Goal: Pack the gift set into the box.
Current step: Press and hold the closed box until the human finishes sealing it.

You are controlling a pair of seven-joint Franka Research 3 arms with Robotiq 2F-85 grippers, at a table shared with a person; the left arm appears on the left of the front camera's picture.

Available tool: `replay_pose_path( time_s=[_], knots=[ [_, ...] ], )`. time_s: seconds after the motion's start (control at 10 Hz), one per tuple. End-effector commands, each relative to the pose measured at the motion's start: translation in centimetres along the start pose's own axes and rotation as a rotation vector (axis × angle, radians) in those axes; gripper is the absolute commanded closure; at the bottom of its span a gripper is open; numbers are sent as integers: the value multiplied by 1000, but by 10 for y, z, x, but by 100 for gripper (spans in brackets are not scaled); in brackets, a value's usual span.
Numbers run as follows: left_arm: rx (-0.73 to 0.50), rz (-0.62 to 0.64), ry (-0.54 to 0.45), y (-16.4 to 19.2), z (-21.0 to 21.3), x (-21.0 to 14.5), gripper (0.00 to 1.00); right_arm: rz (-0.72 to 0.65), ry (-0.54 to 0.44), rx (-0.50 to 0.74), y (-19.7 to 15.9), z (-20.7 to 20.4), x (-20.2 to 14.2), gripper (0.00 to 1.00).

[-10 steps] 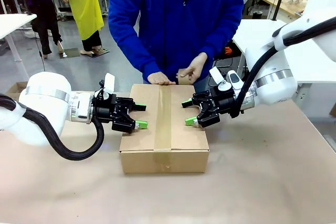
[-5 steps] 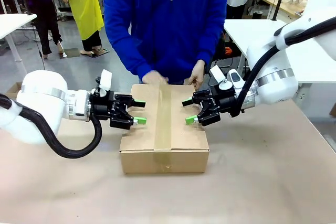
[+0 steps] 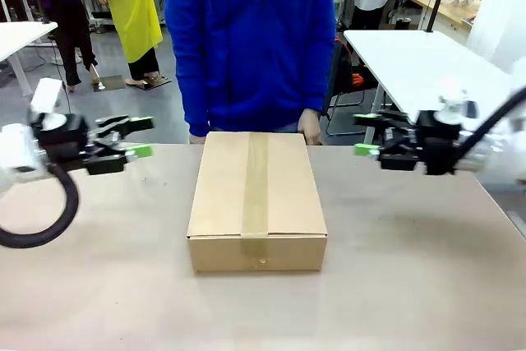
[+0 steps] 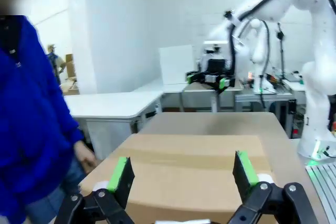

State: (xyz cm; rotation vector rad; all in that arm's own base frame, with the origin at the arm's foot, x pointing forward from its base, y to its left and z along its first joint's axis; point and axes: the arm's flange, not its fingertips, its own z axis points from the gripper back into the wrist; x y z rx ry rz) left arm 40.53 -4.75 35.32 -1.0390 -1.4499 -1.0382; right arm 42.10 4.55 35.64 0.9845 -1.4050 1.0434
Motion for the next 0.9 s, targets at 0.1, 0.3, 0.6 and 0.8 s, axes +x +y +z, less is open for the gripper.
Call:
replay_pose_path(
  time_s=[0.1, 0.3, 0.6, 0.8],
  knots=[
    [0, 0, 0, 0, 0, 0, 0, 0, 0, 0, 0, 0, 0, 0],
    [0, 0, 0, 0, 0, 0, 0, 0, 0, 0, 0, 0, 0, 0],
    [0, 0, 0, 0, 0, 0, 0, 0, 0, 0, 0, 0, 0, 0],
    [0, 0, 0, 0, 0, 0, 0, 0, 0, 0, 0, 0, 0, 0]
  ],
)
